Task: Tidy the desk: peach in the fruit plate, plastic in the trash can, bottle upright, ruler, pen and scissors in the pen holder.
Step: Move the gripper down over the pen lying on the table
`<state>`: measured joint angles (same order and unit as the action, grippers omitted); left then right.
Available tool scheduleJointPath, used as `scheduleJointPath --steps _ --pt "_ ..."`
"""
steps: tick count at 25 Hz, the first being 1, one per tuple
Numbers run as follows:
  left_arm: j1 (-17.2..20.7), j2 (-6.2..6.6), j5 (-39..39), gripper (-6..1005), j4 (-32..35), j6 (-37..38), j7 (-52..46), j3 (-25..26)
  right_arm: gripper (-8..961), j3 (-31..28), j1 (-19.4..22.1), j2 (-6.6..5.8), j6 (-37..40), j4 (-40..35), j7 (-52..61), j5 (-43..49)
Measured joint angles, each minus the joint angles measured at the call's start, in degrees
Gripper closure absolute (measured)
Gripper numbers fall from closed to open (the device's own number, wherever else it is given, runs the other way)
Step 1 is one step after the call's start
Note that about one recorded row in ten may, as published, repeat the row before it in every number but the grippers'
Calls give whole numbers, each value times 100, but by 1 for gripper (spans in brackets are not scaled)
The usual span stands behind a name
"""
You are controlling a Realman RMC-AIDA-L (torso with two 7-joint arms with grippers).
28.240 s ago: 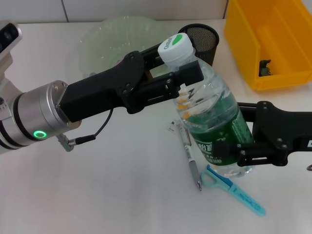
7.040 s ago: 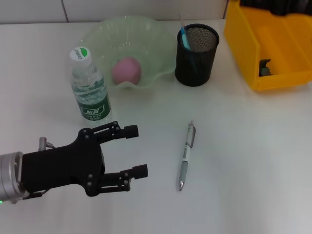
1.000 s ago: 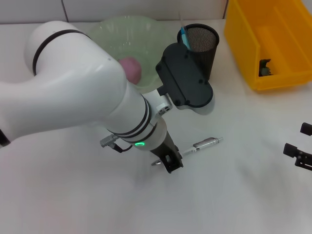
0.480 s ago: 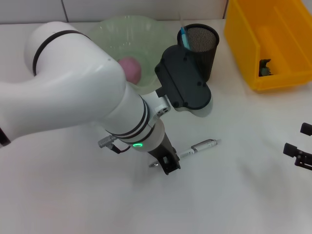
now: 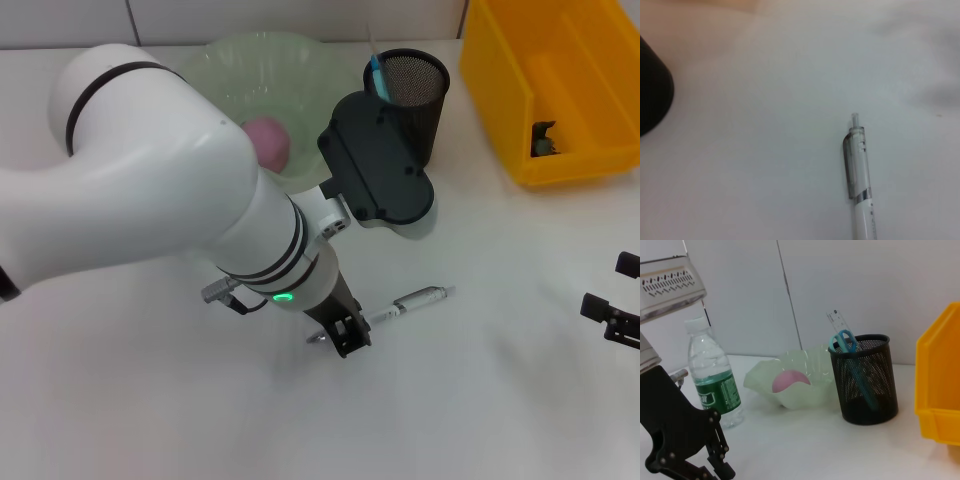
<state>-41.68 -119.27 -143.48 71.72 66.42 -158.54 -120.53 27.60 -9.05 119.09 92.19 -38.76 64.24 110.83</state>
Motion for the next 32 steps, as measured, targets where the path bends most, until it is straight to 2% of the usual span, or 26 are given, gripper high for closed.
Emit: scheduleJointPath --steps 9,14,20,26,28,32 --pt "-20 0 -21 806 0 78 26 -24 130 0 0 0 0 0 1 -1" --pt "-24 0 -22 706 0 113 28 -17 130 0 0 0 0 0 1 -1" --pt "-33 0 -22 707 -16 117 46 -16 130 0 0 0 0 0 1 -1" --pt "-85 0 16 714 -58 157 101 -3 130 0 0 0 1 0 1 -1" --pt "-100 0 18 874 -62 175 153 -14 130 0 0 0 0 0 4 -1" --pt "-110 0 23 886 -53 203 190 -31 131 0 0 0 0 0 36 -1"
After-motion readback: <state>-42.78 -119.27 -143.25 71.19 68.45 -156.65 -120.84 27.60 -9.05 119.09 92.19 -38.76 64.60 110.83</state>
